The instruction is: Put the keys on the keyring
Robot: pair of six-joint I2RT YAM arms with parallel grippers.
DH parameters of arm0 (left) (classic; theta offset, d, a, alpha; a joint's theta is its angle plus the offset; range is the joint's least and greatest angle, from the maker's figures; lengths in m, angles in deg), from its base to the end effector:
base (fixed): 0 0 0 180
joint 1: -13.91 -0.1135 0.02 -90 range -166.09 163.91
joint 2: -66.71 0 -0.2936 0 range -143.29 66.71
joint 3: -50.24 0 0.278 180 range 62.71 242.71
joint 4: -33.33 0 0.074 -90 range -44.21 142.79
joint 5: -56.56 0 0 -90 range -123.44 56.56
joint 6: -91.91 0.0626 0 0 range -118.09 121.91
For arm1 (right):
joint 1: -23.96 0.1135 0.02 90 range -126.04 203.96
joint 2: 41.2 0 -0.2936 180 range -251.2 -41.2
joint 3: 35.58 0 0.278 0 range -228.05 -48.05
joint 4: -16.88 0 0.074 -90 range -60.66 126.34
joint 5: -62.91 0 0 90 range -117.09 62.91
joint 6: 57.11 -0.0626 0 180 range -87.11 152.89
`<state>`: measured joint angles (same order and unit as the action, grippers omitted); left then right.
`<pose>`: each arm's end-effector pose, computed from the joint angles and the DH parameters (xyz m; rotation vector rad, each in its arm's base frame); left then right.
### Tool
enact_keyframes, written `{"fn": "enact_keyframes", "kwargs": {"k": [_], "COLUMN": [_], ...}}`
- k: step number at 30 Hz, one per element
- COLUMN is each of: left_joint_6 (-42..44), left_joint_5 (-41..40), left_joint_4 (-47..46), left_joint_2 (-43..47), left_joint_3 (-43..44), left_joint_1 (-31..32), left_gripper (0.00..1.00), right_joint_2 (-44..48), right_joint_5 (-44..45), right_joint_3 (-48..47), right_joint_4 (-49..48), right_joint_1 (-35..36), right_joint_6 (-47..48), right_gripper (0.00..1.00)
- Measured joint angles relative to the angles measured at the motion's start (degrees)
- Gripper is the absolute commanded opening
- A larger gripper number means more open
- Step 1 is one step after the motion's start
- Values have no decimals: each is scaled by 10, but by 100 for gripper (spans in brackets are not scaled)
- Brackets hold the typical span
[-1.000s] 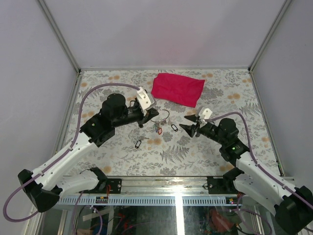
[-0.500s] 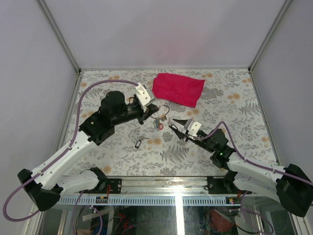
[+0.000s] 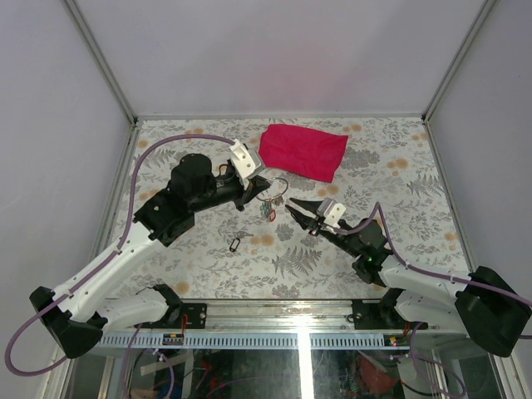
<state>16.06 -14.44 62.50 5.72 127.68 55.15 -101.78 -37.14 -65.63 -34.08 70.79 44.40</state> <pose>0.1927 -0.1961 0.4197 1.0552 1.4896 -0.6331 0.1578 0.1842 0.2754 -0.7386 1.0024 0.6430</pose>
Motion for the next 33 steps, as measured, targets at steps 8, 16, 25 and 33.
{"fn": "enact_keyframes", "kwargs": {"k": [8,16,25,33], "left_joint_6": [0,0,0,0], "left_joint_5": [0,0,1,3], "left_joint_4": [0,1,6,6], "left_joint_2": [0,0,0,0], "left_joint_3": [0,0,0,0], "left_joint_1": [0,0,0,0], "left_gripper": [0,0,0,0], "right_joint_2": [-21,-36,-53,-69], "right_joint_5": [-3,-4,-5,-4], "right_joint_3": [0,-5,-18,-21], "right_joint_4": [-19,-33,-47,-64], "right_joint_1": [0,0,0,0], "right_joint_6": [-16,-21,-25,-26], "right_gripper": [27,27,26,26]}}
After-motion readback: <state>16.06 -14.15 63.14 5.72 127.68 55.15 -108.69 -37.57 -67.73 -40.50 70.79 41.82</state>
